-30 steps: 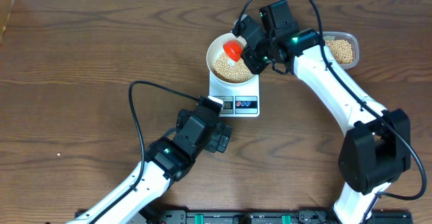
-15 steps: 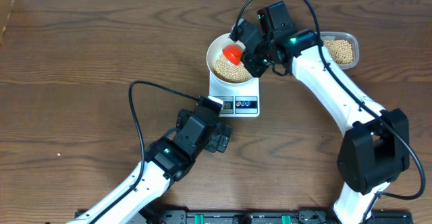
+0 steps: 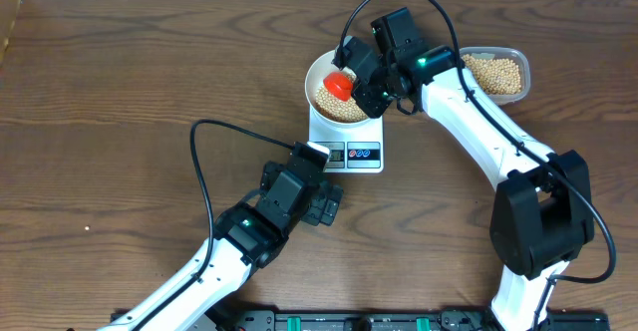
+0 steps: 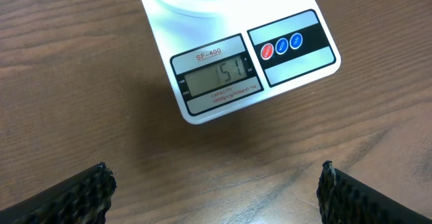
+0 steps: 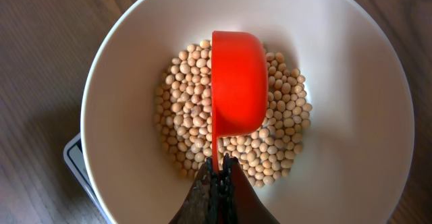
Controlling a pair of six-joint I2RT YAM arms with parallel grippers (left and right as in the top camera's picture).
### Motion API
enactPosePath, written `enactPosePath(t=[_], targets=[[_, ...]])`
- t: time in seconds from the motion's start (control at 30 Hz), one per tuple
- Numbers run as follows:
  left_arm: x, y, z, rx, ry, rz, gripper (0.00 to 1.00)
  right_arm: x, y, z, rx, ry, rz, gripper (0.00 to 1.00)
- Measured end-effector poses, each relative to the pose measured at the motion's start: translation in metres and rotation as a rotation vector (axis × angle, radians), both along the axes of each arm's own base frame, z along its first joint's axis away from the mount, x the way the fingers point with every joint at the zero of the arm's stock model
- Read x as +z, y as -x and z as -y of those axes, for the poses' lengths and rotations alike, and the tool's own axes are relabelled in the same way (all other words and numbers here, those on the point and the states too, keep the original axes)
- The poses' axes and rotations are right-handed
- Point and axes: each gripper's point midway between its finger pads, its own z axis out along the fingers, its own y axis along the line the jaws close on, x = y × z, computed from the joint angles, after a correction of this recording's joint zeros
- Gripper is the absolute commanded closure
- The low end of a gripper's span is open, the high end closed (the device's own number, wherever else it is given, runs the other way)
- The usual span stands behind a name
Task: Scoop item into bowl and weigh 50g on scale
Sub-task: 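Lower the scoop into the bowl and tip soybeans out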
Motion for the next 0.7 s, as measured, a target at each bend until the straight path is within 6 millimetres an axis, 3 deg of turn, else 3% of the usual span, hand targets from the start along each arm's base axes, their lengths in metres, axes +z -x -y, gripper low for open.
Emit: enactPosePath(t=[0.7], targets=[[0.0, 0.0, 0.0, 0.0, 0.0, 0.0, 0.02, -0.005, 0.023, -0.022, 0.077, 0.039, -0.015, 0.99]])
